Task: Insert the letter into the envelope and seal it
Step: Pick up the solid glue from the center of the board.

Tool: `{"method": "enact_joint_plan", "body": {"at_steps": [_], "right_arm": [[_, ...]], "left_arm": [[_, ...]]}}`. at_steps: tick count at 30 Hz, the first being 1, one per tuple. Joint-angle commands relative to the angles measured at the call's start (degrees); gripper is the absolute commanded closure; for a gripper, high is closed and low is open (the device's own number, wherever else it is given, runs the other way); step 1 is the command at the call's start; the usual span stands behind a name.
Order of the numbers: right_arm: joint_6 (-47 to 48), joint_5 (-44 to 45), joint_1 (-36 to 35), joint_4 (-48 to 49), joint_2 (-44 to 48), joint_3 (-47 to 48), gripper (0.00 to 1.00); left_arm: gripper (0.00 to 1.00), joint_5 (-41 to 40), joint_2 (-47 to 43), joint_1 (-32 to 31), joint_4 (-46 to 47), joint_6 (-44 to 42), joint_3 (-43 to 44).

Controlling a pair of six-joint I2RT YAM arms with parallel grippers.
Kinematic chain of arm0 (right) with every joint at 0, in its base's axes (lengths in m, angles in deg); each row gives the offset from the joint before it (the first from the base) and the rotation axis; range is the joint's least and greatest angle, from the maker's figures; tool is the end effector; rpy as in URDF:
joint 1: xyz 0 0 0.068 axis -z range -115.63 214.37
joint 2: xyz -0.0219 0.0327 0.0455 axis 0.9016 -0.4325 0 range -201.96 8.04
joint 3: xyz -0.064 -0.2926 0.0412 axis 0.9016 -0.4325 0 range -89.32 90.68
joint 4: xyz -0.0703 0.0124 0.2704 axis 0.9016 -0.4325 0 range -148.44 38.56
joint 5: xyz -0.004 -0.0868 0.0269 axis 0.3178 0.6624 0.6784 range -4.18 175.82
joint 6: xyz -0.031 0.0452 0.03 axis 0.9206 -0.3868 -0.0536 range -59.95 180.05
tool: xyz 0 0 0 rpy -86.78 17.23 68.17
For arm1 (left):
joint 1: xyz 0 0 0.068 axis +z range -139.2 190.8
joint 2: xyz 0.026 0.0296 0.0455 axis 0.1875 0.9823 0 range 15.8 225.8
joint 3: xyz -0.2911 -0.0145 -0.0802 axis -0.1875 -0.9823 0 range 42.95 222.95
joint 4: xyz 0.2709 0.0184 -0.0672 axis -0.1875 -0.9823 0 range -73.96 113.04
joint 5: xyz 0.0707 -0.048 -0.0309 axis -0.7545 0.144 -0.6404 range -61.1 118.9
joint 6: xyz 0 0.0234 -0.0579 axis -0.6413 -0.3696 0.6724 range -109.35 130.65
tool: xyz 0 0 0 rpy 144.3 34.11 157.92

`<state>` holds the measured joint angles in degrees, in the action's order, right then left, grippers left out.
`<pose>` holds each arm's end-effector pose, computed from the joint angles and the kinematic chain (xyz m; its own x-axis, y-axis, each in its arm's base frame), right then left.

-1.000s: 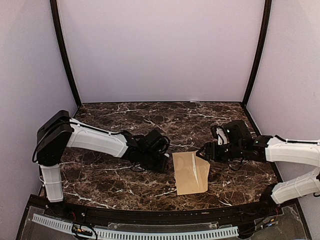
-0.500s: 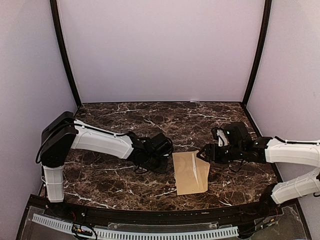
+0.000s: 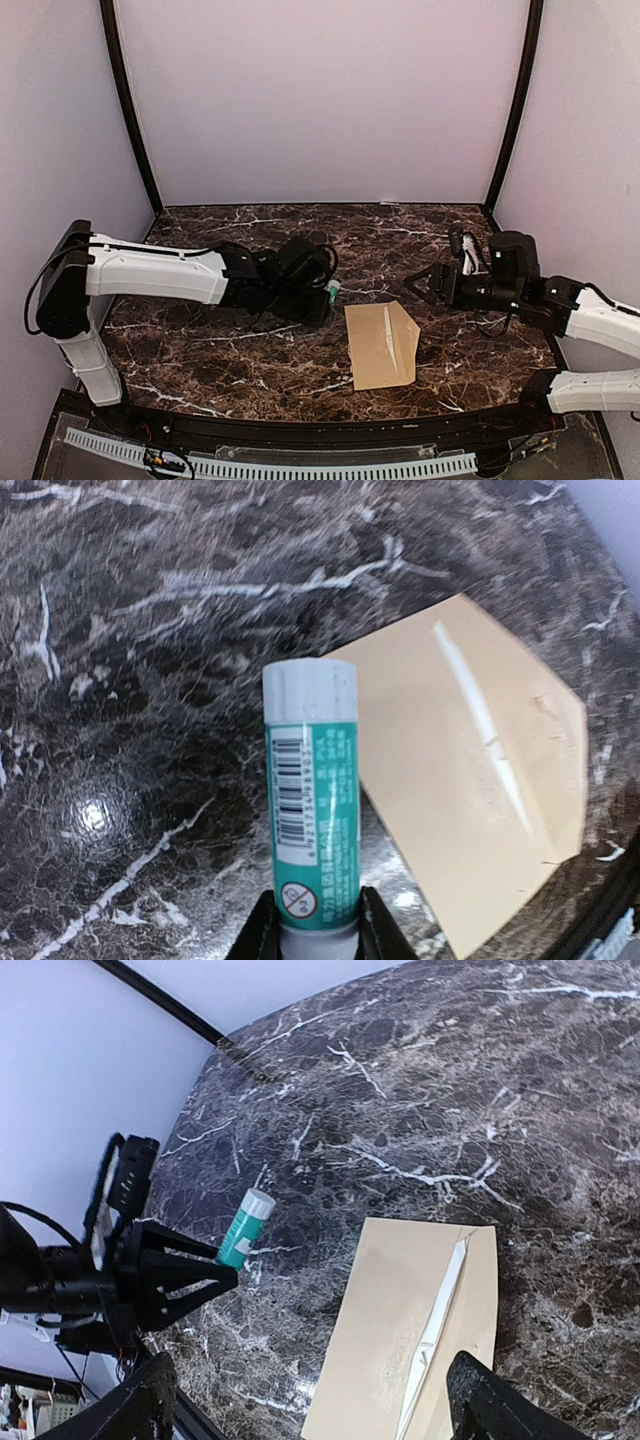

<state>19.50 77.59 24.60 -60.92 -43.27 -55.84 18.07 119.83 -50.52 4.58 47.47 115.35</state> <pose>0.1600 0.1418 0.2639 -0.7431 0.2186 -0.6325 -0.3261 0.7070 0.6275 0.2120 -0.3689 0.2190 -0.7763 0.1928 -0.6001 0.4230 0.8652 -0.2692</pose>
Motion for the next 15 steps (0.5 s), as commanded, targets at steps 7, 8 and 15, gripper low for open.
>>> {"method": "enact_joint_plan", "body": {"at_steps": [7,8,15], "right_arm": [[-1.4,-12.8,0.4,4.0,4.3,2.6,0.03],[-2.2,-15.2,0.4,5.4,4.1,2.5,0.02],[-5.7,-22.3,-1.8,12.3,1.9,3.4,0.01]], "left_arm": [[0.9,19.5,-16.2,-0.3,13.2,-7.2,-5.5],[0.9,23.1,-16.9,-0.3,14.7,-7.7,-5.8],[0.9,35.5,-20.0,-1.3,22.3,-7.7,-9.5]]}}
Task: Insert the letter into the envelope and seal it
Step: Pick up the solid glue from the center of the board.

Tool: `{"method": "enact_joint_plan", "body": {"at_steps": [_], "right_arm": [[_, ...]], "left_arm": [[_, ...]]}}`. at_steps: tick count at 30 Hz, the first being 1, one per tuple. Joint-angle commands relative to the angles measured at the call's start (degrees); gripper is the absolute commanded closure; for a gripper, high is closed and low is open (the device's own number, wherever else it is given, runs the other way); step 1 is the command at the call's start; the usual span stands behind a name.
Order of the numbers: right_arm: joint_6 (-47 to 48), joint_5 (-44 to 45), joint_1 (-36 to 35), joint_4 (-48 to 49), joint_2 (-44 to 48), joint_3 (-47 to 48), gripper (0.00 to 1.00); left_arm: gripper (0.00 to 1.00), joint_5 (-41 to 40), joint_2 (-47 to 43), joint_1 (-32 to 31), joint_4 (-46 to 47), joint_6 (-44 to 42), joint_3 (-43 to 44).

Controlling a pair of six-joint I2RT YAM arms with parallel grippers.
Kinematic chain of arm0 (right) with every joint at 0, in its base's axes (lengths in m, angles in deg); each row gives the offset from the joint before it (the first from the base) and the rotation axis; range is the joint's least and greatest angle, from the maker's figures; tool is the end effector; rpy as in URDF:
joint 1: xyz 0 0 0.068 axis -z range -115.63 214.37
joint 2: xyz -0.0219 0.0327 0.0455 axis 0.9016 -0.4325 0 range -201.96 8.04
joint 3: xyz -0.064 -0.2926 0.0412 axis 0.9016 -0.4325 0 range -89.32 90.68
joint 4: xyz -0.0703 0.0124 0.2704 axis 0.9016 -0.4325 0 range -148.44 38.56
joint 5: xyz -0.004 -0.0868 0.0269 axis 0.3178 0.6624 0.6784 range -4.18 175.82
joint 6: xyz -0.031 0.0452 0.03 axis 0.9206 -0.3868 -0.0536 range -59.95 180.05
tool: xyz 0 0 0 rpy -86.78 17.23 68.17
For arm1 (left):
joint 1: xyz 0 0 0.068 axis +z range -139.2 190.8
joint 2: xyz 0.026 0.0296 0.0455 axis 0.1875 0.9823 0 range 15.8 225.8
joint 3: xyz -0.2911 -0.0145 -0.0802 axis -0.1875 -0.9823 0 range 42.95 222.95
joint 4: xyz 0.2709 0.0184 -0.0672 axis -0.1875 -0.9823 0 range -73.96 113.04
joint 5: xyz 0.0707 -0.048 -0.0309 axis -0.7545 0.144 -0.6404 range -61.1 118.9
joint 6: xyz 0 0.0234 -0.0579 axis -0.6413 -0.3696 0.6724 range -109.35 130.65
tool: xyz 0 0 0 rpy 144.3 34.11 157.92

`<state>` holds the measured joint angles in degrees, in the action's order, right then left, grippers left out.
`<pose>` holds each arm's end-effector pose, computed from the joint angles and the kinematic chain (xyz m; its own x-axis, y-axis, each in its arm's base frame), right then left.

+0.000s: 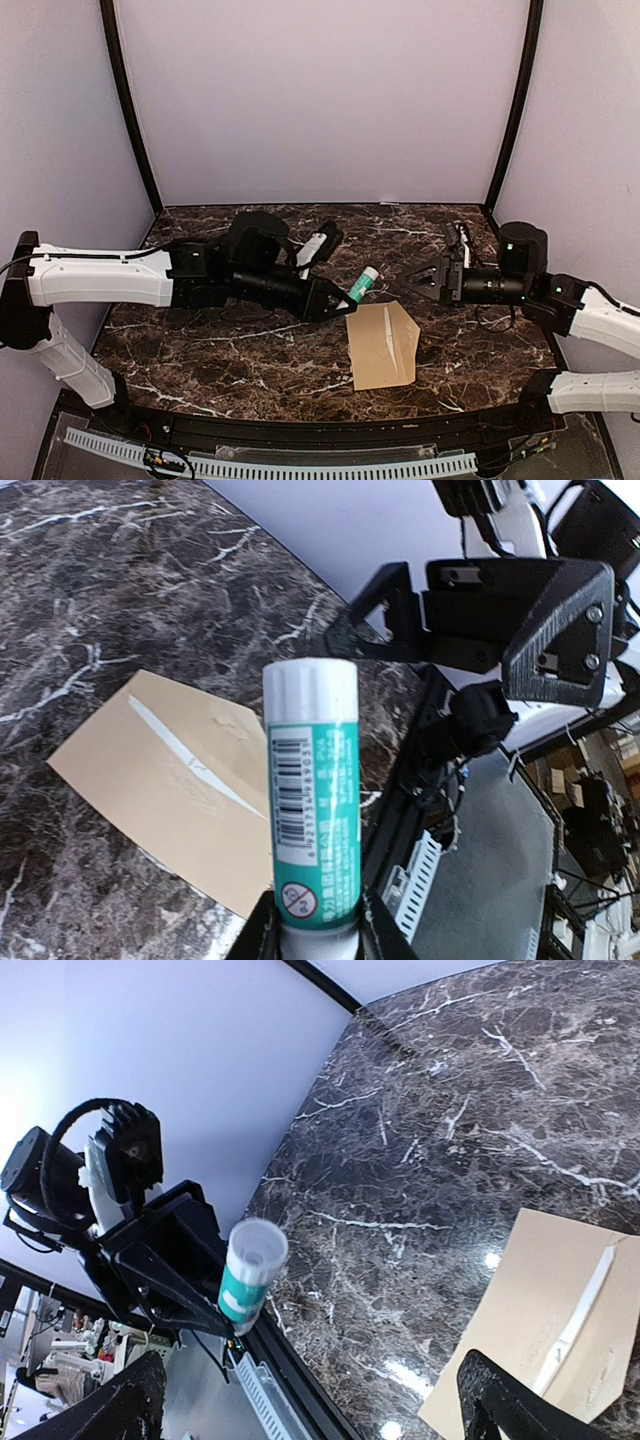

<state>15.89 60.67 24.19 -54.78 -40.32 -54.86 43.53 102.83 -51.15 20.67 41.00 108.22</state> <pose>0.1455 0.1491 0.2936 -0.7853 0.1622 -0.5974 -0.4837 0.4415 0.7557 0.1691 -0.3428 0.3162 -0.6520 0.1841 -0.7355 0.7334 0.3992 -0.5502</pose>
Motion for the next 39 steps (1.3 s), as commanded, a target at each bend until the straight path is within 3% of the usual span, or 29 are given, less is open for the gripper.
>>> {"method": "enact_joint_plan", "body": {"at_steps": [1,8,14,22,33,39], "right_arm": [[-2.1,-5.6,-1.7,6.2,-1.6,2.8,0.01],[-3.0,-7.1,-5.0,9.4,-6.4,3.9,0.03],[-4.5,-7.6,-9.2,10.5,-10.1,5.9,0.16],[-10.7,-7.0,-10.4,18.3,-7.9,0.1,0.38],[-11.0,-5.8,-10.5,18.9,-7.2,-0.3,0.49],[-12.0,-5.2,-10.5,20.6,-6.7,-1.5,0.6]], "left_arm": [[0.9,10.6,-3.1,-1.0,7.1,-1.1,-2.7],[0.91,13.2,-2.6,-2.5,8.9,-0.9,-3.7],[0.92,13.7,-2.2,-2.7,13.2,0.8,-4.8],[0.93,15.9,-0.5,-2.7,17.5,2.6,-5.2],[0.95,16.9,0.5,-2.7,18.5,3.3,-5.2],[0.96,15.6,0.5,-2.7,18.7,4.2,-5.6]]}}
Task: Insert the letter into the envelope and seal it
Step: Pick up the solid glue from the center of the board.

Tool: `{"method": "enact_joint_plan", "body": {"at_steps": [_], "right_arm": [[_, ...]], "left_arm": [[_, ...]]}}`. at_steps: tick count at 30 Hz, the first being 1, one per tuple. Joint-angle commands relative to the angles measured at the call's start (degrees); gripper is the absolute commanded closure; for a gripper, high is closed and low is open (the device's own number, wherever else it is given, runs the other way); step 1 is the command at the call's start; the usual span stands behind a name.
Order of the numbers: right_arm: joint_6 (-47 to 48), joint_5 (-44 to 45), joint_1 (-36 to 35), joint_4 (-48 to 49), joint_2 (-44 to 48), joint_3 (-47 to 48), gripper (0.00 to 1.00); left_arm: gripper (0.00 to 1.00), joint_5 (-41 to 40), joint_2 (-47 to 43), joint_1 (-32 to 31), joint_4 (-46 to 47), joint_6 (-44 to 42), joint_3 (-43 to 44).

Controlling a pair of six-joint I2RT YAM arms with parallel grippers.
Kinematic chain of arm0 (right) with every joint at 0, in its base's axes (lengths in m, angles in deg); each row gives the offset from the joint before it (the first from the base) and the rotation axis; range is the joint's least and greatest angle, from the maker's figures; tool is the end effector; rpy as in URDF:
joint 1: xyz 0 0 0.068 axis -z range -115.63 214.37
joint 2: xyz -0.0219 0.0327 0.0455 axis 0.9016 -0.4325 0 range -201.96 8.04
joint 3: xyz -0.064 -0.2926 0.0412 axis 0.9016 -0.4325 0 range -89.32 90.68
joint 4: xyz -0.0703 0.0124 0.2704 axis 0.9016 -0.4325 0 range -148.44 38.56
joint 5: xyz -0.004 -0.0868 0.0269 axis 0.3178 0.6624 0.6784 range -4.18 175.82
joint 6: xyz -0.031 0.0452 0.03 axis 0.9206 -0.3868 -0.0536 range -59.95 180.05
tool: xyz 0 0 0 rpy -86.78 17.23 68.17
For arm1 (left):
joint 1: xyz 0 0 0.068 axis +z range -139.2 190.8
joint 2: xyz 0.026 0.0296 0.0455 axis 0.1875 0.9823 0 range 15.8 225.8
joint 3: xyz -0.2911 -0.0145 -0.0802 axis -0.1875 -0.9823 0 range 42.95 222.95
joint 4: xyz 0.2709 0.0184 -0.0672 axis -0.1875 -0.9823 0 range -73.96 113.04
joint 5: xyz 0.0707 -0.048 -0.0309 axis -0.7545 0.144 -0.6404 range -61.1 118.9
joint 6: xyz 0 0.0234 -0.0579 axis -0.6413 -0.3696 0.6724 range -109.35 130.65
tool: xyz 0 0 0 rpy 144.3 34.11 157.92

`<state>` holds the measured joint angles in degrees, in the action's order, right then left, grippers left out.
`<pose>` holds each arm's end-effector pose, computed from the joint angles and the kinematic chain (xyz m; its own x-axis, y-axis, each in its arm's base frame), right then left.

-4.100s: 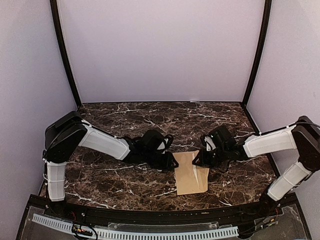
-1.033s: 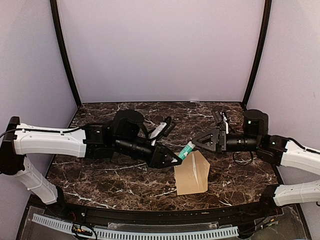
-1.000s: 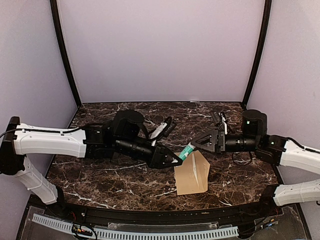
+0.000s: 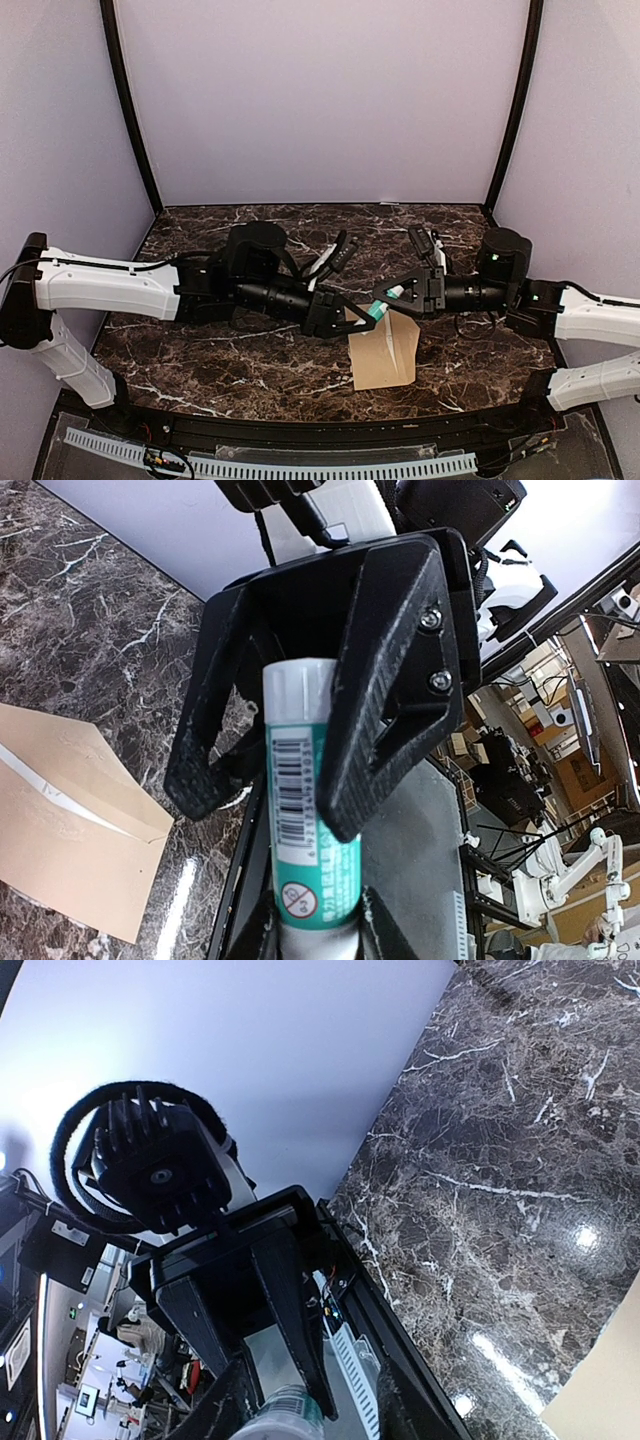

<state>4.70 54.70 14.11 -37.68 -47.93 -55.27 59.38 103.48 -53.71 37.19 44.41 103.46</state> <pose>0.1324 0.1976 0.2982 -0.8622 0.0646 -0.5025 -0.4856 0.1773 0.8560 0.1429 -0.3558 0.3145 -0.6310 0.2107 -0.7466 0.7697 0.0503 -0.6364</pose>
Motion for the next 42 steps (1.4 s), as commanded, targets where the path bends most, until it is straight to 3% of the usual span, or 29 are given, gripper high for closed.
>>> {"method": "enact_joint_plan", "body": {"at_steps": [1,5,7,9,10,12,16,22,30,42], "right_arm": [[-0.8,0.8,-0.4,3.5,1.0,-1.3,0.63],[-0.7,1.6,-0.4,2.6,1.2,-1.4,0.82],[-0.8,2.6,-0.4,2.4,1.6,-1.6,0.86],[-1.0,4.2,-0.4,2.2,2.2,-2.0,0.86],[-1.0,5.2,-0.4,2.0,2.5,-2.0,0.87],[-1.0,6.9,-0.4,1.3,2.7,-1.7,0.88],[-0.6,10.8,-0.4,0.3,3.4,-0.3,0.89],[0.1,13.9,-0.2,2.8,4.7,0.8,0.89],[0.6,14.9,-0.2,5.5,6.0,1.5,0.89],[1.2,12.7,-0.2,6.9,5.9,2.0,0.89]], "left_arm": [[0.96,-1.1,-0.1,-0.2,1.8,0.9,-0.6],[0.94,-3.4,0.4,-0.2,0.6,1.5,-0.3],[0.85,-4.3,0.7,-0.2,1.1,2.2,-0.4],[0.7,-4.8,0.7,-0.2,2.3,3.2,-0.9],[0.56,-4.8,0.6,-0.2,2.9,4.0,-1.1],[0.42,-4.9,0.0,-0.2,6.0,5.6,-2.6],[0.27,-8.1,-3.0,-0.1,13.1,10.0,-7.9],[0.22,-10.5,-5.6,0.4,16.9,16.5,-10.5],[0.19,-7.1,-6.4,0.5,34.0,24.2,-14.1],[0.17,-6.0,-2.9,0.5,31.4,26.4,-11.0]]}}
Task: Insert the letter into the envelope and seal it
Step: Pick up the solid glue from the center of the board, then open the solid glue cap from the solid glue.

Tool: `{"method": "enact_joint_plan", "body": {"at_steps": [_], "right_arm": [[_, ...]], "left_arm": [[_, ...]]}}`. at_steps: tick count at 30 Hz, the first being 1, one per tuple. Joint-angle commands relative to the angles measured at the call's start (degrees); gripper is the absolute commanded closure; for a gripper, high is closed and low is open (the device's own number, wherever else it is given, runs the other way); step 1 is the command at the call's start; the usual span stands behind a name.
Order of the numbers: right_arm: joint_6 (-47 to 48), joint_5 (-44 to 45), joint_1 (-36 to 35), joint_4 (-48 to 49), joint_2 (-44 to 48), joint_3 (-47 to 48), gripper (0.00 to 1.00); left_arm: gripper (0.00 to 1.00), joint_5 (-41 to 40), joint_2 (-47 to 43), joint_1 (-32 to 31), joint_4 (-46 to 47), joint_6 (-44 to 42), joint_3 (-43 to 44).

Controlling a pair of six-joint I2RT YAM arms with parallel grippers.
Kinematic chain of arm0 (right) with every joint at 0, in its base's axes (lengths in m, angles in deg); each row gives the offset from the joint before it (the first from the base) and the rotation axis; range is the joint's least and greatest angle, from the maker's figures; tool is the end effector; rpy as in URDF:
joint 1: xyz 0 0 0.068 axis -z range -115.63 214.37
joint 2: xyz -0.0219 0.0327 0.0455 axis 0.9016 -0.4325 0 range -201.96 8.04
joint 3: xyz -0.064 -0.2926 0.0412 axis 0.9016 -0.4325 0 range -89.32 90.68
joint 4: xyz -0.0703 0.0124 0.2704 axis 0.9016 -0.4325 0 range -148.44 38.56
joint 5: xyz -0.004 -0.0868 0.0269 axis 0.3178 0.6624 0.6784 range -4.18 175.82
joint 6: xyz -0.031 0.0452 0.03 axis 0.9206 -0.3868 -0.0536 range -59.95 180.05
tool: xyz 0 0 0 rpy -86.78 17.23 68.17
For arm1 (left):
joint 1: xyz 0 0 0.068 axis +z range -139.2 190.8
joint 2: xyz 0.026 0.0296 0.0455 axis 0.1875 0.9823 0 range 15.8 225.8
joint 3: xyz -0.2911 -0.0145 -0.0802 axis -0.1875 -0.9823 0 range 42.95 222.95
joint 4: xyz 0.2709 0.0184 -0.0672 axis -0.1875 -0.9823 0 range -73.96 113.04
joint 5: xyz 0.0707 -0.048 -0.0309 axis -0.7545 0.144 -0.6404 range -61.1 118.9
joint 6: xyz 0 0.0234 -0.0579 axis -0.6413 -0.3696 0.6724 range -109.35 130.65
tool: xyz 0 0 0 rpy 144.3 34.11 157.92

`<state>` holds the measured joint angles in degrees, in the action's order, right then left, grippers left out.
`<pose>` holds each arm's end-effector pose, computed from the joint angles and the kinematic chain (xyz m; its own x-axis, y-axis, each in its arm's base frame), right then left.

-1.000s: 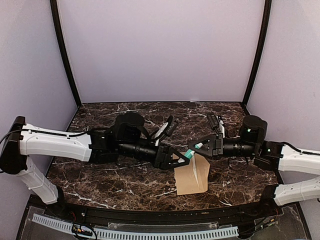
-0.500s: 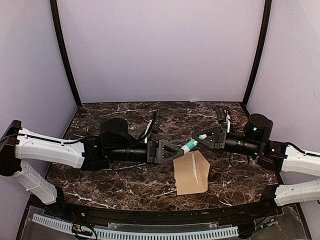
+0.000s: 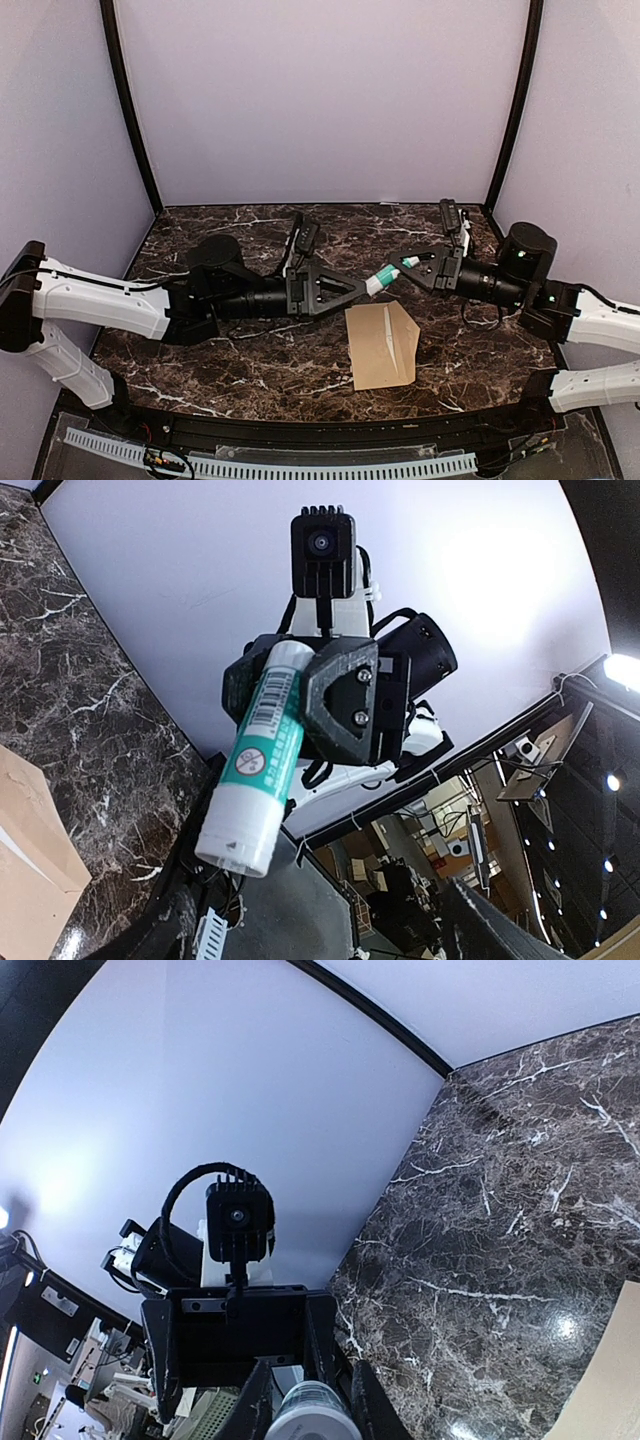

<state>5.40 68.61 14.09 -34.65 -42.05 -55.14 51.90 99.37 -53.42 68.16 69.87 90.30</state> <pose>0.1307 0.1792 0.3265 -0.7478 0.3192 -0.5822 -0.5425 0.2119 0.8129 0.1364 -0.3251 0.3165 -0.8219 -0.1167 -0.5576 0.5680 -0.0929 -0.8178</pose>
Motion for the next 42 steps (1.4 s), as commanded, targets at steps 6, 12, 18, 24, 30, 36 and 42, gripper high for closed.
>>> {"method": "enact_joint_plan", "body": {"at_steps": [6,12,18,24,30,36,42], "right_arm": [[-0.1,-3.3,-0.3,4.8,-1.3,2.5,0.89],[-0.4,-3.2,-0.3,4.1,-1.3,2.5,0.89],[-0.5,-3.9,-0.3,3.5,-1.7,2.6,0.89],[-0.5,-5.4,-0.3,3.6,-2.4,2.8,0.89],[-0.5,-7.0,-0.3,3.4,-2.6,3.0,0.89],[-0.6,-6.8,-0.3,3.3,-2.0,2.5,0.89],[-0.5,-5.4,-0.3,2.4,-0.9,2.3,0.89]], "left_arm": [[0.25,5.1,5.1,0.2,2.6,1.8,5.4],[0.46,6.2,6.4,0.2,5.6,2.2,5.6],[0.55,4.9,6.0,0.7,7.3,2.8,3.9],[0.58,4.5,6.2,1.1,7.5,3.3,3.4],[0.47,4.1,6.9,1.3,8.5,3.8,3.5],[0.55,3.6,7.0,1.4,8.8,4.1,3.3],[0.69,3.4,6.8,1.4,9.0,4.4,2.6]]}}
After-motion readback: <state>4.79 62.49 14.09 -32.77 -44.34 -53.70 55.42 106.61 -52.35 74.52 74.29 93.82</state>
